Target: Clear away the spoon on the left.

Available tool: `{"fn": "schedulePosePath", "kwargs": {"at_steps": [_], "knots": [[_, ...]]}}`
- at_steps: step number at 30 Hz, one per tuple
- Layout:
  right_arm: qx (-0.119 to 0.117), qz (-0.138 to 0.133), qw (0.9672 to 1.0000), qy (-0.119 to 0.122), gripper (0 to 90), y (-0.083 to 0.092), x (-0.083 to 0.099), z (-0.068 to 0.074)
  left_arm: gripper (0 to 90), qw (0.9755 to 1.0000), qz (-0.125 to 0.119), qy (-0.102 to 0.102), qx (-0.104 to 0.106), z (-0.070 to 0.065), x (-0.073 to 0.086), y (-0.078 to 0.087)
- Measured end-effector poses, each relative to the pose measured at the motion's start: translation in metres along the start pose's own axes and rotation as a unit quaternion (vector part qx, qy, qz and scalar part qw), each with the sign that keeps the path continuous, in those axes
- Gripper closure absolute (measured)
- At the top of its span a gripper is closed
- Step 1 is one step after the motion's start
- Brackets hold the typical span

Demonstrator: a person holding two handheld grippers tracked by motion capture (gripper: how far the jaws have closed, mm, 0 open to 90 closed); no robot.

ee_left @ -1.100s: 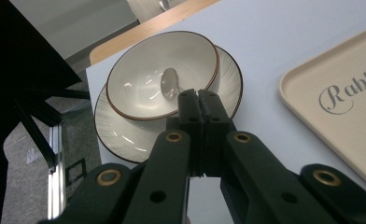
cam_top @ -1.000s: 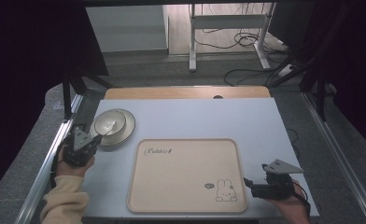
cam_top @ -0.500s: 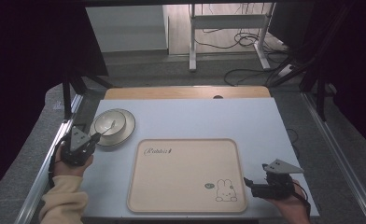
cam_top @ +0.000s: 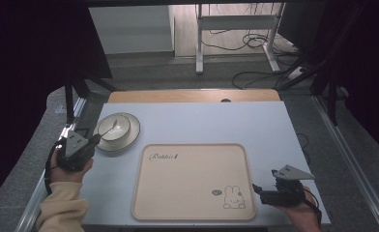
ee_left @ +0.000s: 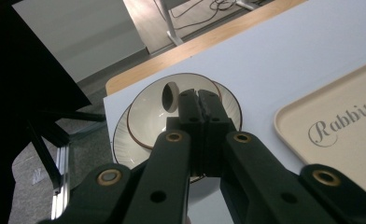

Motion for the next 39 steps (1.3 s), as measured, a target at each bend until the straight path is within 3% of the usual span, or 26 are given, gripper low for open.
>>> {"fn": "schedulePosePath", "kwargs": {"at_steps": [8,19,29,32,39], "knots": [[0.001,-0.001,1.0,0.001,14.1,0.0,0.0,0.0,90.0,0.9997,-0.015,0.014,0.013,0.001,-0.006,0.008],[0.002,-0.002,1.0,-0.001,14.1,0.001,0.0,-0.001,90.0,0.9997,-0.018,0.015,0.013,0.001,-0.008,0.012],[0.001,-0.003,1.0,-0.001,14.1,0.001,0.0,0.0,90.0,0.9991,-0.034,0.008,0.022,-0.007,-0.022,0.022],[0.001,-0.002,1.0,-0.001,14.1,0.0,0.0,0.0,90.0,0.9981,-0.045,0.015,0.039,-0.012,-0.028,0.026],[0.001,-0.002,1.0,-0.001,14.1,0.0,0.0,0.0,90.0,0.997,-0.054,0.009,0.054,-0.021,-0.037,0.031]]}}
Point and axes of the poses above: each handheld gripper's, and its own axes: y roughly backward along the jaws, x roughly out of its underside, z roughly to its left, the point moved 6 cm from there along -y, roughly forward along the jaws, and after that the axes turned 3 degrees about -x, right-handed, at the moved point
